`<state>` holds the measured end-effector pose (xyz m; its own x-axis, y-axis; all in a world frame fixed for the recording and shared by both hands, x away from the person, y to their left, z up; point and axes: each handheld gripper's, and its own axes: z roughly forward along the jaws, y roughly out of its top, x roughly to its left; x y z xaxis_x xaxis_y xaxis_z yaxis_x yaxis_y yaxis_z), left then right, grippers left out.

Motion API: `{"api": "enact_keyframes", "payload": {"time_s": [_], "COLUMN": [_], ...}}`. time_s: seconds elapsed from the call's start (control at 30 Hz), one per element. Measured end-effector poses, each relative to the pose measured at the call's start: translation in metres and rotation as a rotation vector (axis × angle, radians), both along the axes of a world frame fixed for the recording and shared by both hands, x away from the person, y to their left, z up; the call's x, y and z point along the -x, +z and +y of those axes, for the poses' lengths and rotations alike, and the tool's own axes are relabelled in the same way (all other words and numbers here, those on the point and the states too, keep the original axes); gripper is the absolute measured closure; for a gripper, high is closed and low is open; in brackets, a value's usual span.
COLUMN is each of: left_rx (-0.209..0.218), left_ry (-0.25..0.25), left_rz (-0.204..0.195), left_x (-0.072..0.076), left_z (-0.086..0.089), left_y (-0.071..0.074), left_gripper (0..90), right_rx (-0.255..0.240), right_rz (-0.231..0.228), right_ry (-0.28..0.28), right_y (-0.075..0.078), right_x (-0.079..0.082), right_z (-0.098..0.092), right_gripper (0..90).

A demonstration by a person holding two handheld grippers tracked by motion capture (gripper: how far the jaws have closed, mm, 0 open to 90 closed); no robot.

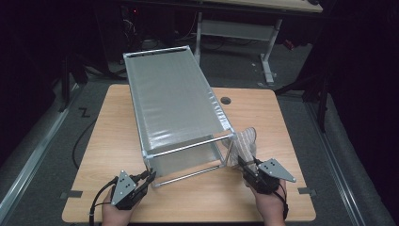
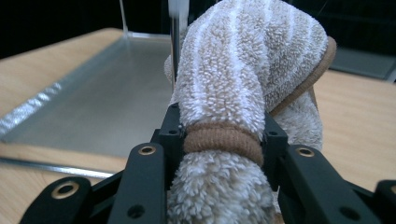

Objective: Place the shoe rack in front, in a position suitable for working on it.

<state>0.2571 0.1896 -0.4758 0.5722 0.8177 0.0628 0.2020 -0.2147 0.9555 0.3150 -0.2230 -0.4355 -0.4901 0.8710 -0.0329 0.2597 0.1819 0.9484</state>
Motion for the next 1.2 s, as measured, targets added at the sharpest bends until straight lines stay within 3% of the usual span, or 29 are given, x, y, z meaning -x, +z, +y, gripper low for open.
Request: {"api": "enact_keyframes", "payload": {"time_s": [0.23, 0.43, 0.67, 0.77, 0.87, 1.2], "left_rx": [-0.001, 0.009, 0.017, 0.011, 0.000, 0.007], "left_ry": [0.015, 0.027, 0.028, 0.029, 0.034, 0.036], "left_rz": [-0.002, -0.001, 0.001, -0.001, -0.004, -0.002], "left_x": [0.000, -0.001, -0.002, -0.002, -0.001, -0.001], "left_z": [0.002, 0.005, 0.004, 0.004, 0.002, 0.002], "left_y": [0.000, 0.000, 0.000, 0.000, 0.001, 0.001], "left_gripper": [77.0, 71.7, 68.7, 72.5, 78.1, 78.6], "right_rx": [-0.032, -0.034, -0.017, -0.007, 0.006, 0.065], "right_rz": [-0.071, -0.076, -0.029, -0.003, 0.029, 0.155], "right_ry": [-0.004, -0.002, 0.008, 0.010, 0.017, 0.034], "right_y": [0.012, 0.014, 0.005, 0.000, -0.007, -0.031], "right_x": [0.007, 0.009, 0.004, 0.001, -0.003, -0.013], "right_z": [-0.002, -0.002, 0.000, 0.000, 0.001, 0.008], "right_gripper": [63.4, 63.5, 63.4, 63.4, 63.4, 63.4]}}
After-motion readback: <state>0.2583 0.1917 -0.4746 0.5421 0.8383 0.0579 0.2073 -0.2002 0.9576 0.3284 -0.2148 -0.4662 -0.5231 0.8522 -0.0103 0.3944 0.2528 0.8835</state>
